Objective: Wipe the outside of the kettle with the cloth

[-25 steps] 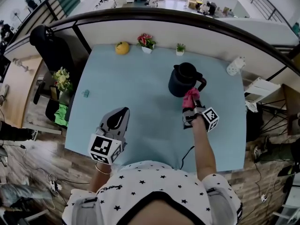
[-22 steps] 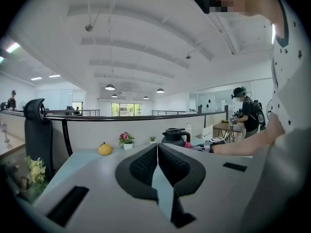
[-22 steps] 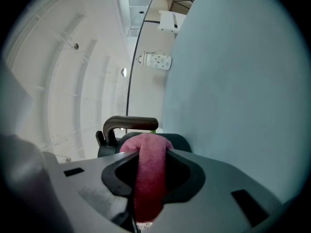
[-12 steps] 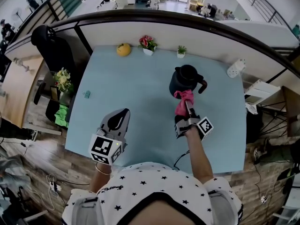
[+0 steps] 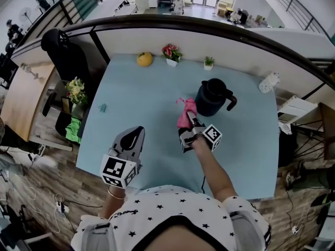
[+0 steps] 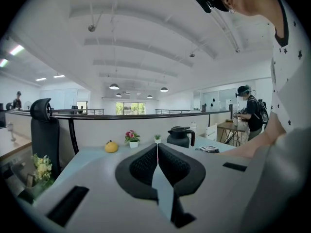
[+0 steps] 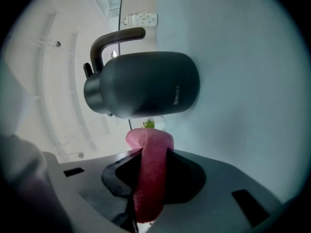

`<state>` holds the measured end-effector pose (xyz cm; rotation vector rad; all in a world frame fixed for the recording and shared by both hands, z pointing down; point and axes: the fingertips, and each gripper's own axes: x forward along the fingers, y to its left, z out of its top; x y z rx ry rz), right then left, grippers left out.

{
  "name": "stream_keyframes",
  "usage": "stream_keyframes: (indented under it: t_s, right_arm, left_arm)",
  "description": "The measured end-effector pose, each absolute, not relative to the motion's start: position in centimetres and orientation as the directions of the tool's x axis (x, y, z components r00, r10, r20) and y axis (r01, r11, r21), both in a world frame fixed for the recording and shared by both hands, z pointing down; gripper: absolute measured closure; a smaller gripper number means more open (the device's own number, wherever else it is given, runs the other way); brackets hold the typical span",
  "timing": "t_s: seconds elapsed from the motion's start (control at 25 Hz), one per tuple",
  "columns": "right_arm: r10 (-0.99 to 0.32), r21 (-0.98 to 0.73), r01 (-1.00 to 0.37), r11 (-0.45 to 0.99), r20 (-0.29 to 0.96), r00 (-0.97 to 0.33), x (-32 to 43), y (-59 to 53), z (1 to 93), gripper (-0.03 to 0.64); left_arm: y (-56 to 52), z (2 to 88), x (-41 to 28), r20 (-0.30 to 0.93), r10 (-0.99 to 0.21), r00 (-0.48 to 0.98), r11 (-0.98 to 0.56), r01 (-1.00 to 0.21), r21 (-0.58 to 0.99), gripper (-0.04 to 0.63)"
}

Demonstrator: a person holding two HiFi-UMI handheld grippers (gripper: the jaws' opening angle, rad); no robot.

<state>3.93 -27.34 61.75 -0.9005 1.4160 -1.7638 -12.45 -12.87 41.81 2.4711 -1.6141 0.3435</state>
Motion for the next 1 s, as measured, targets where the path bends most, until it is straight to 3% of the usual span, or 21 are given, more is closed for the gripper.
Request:
stream_keyframes:
  t_s: [0.28, 0.64, 1.0]
  right_arm:
    - [-0.886, -0.969, 0.080, -0.235, 0.180, -0.427, 6.8, -28.3, 64.4, 0.529]
    - [-0.892, -0.968, 0.045, -0.246, 0.208, -0.402, 10.8, -27.0, 64.6, 0.528]
    - [-0.933, -0.967, 0.030, -0.253, 0.235, -0.273, 17.1, -26.2, 64.7, 0.528]
  left_arm:
    - [-13.1, 41.8, -13.0, 0.289, -0.883, 0.369, -0.381, -0.924, 0.015, 0.566]
    - [-13.6, 41.7, -10.9, 0.277, -0.866, 0.416, -0.428, -0.904, 0.022, 0.566]
    - [-13.1, 41.3, -10.5, 0.269, -0.861, 0.432, -0.444, -0.896, 0.016, 0.566]
